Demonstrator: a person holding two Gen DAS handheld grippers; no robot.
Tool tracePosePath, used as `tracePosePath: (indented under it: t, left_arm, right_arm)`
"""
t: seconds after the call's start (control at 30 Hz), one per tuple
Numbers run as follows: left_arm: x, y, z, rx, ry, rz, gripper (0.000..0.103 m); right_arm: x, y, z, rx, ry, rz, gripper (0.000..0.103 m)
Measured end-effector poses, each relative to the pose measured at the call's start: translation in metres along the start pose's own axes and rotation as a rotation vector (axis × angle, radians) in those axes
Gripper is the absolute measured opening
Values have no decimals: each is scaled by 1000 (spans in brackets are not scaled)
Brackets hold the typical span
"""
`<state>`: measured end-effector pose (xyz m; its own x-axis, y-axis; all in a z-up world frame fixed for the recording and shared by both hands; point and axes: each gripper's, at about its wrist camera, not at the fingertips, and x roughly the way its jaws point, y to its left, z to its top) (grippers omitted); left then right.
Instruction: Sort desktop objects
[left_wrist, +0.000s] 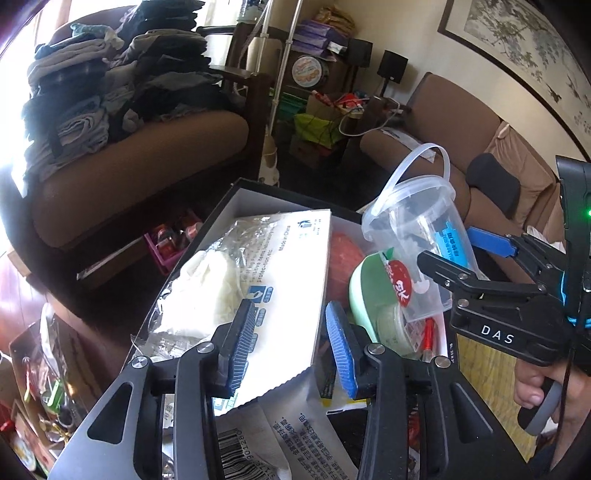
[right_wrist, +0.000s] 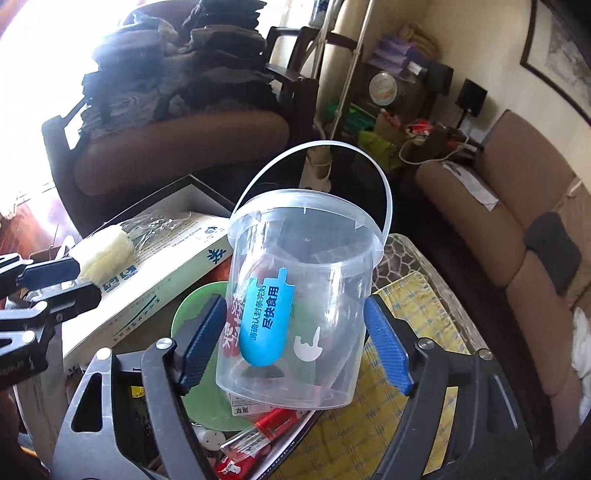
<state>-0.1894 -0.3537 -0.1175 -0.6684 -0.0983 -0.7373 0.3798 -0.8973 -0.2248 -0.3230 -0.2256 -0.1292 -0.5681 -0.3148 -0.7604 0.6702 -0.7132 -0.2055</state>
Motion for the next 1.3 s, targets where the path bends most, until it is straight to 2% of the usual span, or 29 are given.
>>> tracePosePath:
  t: [0.1,0.3,0.4,0.53,0.6,0.67,0.73,0.83,1.03,1.07,1.13,1.17,1.23,1.3]
  left_arm:
    - [-2,0,-2,5,-2,9,45]
    - [-8,-12,-9,25,2,26,48]
    - [-19,-33,-17,71,-29,58,56]
    - [-43,-47,-20,23,-60,-12,59]
    - [-64,-50,-20,-12,-115,-58,64]
    - [-79,-54,-22,0,-159,-78,72]
    - [-90,-62,-28,64,-193,-34,79]
    - [-92,-72,-35,168,-181,46,80]
    - [-106,-75,-59,309,-185,196,85]
    - [-112,-76,-66,318,-200,189,89]
    - [-123,-78,-85,302,-233,80,103]
    - [-124,-83,-94,301,-210,-6,103]
    - [-123,-101,-101,331,-170,-31,103]
    - [-128,-123,-110,387,-176,-55,103]
  right_arm:
    - [-3,-1,-3,11,14,3,76]
    - [-30,-20,-18,114,-7,107,76]
    - [-50,-27,-22,117,-25,98,77]
    - [-84,-33,-30,123,-61,89,77]
    - [-102,-37,-36,151,-87,116,77]
    - [-123,-39,-43,174,-120,147,77]
    - [-141,-41,-51,179,-140,171,77]
    - [-170,-46,-66,165,-165,242,77]
    - [-235,-57,-92,136,-196,176,79]
    - [-245,-56,-97,127,-201,158,82]
    - [-263,-54,-110,104,-213,113,86]
    - [-271,-52,-121,92,-213,92,86]
    - [-276,-46,-142,77,-180,71,86]
    - [-275,-38,-164,57,-133,37,86]
